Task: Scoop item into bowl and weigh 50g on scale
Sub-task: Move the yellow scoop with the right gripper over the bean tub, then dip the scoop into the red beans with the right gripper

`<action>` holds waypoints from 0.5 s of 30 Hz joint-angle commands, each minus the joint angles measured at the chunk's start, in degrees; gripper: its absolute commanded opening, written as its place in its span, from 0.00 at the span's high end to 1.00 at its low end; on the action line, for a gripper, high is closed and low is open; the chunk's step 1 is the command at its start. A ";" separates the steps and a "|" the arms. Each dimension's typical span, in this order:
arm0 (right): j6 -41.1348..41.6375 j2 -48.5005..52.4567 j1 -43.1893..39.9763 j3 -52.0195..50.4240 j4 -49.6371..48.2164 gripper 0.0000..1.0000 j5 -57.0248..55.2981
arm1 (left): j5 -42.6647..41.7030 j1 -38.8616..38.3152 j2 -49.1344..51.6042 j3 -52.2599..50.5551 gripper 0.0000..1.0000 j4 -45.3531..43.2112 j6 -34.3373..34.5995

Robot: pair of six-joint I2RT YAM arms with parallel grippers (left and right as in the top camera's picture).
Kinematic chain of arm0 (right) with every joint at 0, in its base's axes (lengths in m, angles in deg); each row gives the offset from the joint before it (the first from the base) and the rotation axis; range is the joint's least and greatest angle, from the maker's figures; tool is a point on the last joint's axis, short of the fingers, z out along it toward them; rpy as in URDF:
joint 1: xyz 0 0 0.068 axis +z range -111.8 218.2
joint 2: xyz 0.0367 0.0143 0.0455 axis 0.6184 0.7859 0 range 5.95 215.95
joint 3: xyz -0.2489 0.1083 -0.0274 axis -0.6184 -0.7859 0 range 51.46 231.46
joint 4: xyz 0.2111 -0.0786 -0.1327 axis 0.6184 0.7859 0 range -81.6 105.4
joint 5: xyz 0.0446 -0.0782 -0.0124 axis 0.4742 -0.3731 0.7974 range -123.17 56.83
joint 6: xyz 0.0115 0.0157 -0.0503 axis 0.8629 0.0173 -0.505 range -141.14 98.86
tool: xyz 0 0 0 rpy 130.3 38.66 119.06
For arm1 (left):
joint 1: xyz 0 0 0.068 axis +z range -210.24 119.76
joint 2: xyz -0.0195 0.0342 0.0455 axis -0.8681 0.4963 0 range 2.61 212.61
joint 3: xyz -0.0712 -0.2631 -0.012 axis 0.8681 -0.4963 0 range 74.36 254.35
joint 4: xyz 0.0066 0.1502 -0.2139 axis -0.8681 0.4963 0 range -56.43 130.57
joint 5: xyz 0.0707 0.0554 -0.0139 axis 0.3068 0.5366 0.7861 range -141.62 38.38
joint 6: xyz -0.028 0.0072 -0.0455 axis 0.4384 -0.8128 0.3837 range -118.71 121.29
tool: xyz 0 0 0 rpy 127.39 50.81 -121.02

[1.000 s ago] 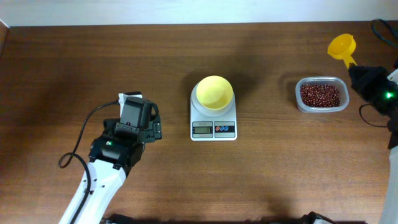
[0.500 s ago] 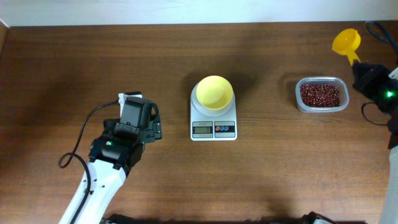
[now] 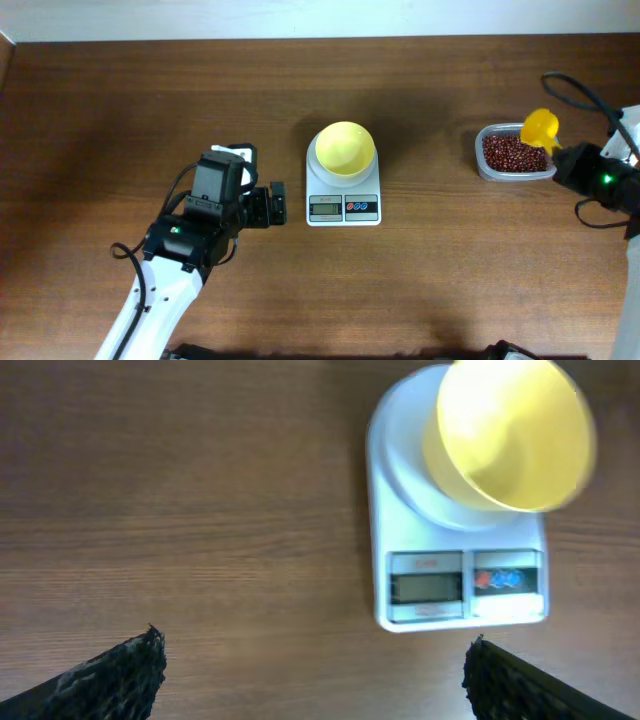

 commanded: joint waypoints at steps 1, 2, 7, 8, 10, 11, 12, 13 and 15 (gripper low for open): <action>-1.33 -0.04 -0.28 0.48 0.04 0.96 -1.05 | 6.29 0.28 0.31 -0.20 0.01 -0.13 -0.44; -1.33 0.04 -0.31 0.48 0.26 0.96 0.96 | 6.10 0.28 0.31 -0.20 0.01 -0.17 -0.42; -1.36 0.02 -0.31 0.48 8.24 0.96 3.45 | 6.12 0.28 0.31 -0.20 0.01 -0.17 -0.44; -1.36 0.02 -0.28 0.48 9.05 0.96 3.48 | 6.12 0.28 0.31 -0.20 0.01 -0.15 -0.44; -1.36 0.02 -0.28 0.48 9.90 0.96 4.61 | 6.16 0.28 0.31 -0.20 0.01 -0.17 -0.46; -1.36 0.02 -0.28 0.48 9.73 0.96 6.95 | 6.14 0.28 0.31 -0.20 0.01 -0.17 -0.44; -1.36 0.02 -0.28 0.48 9.49 0.96 9.33 | 6.12 0.28 0.31 -0.20 0.01 -0.15 -0.44; -1.36 0.02 -0.28 0.48 9.29 0.96 11.43 | 6.16 0.28 0.31 -0.20 0.01 -0.20 -0.46; -1.36 0.02 -0.28 0.48 9.31 0.96 11.43 | 6.82 0.31 0.31 -0.20 0.01 -1.05 -0.46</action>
